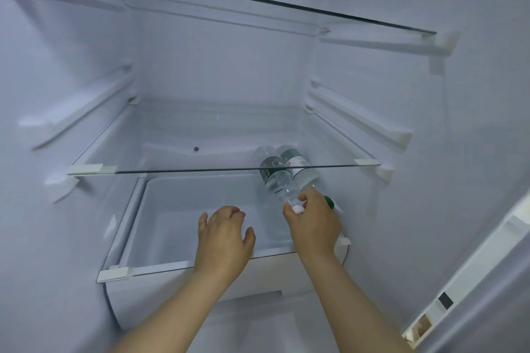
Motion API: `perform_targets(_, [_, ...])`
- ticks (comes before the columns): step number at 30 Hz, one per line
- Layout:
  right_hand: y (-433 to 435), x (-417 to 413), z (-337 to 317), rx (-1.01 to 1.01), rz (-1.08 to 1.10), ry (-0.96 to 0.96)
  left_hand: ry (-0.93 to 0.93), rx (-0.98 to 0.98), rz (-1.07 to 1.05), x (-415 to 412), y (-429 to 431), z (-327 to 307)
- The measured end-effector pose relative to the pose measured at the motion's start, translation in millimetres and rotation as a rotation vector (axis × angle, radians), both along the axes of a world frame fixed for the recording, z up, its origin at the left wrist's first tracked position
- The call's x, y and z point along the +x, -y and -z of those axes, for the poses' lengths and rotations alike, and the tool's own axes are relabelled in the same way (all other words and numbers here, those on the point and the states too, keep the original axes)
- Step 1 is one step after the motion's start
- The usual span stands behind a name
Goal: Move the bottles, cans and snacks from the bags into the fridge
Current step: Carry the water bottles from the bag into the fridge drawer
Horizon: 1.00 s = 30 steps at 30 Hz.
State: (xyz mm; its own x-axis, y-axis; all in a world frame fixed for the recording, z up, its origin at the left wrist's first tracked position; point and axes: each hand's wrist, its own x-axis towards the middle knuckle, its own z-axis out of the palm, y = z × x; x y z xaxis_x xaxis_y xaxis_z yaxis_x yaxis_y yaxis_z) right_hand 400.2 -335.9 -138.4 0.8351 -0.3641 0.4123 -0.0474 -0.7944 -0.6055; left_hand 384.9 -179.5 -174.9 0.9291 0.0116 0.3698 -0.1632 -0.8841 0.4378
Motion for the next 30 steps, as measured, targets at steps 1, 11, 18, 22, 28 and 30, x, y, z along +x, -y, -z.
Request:
perform_targets(1, [-0.5, 4.2, -0.9, -0.007, 0.000, -0.003, -0.003, 0.003, 0.000, -0.2, -0.2, -0.1])
perform_targets(11, [0.7, 12.6, 2.5, -0.053, -0.010, 0.027, -0.014, -0.009, 0.000, -1.5, 1.4, -2.3])
perform_targets(18, [-0.2, 10.6, -1.1, -0.071, -0.008, -0.004, -0.005, -0.026, 0.000, 0.3, 1.6, -0.6])
perform_targets(22, [1.6, 7.9, -6.4, -0.087, -0.026, -0.091, -0.015, -0.072, 0.004, -0.2, 0.6, -2.7])
perform_targets(28, [7.0, -35.4, -20.7, 0.000, -0.085, -0.039, -0.121, -0.192, 0.082, -2.2, -7.9, -17.7])
perform_targets(30, [11.2, -56.6, -29.9, -0.026, -0.101, -0.069, -0.123, -0.305, 0.131, -7.8, -11.9, -28.1])
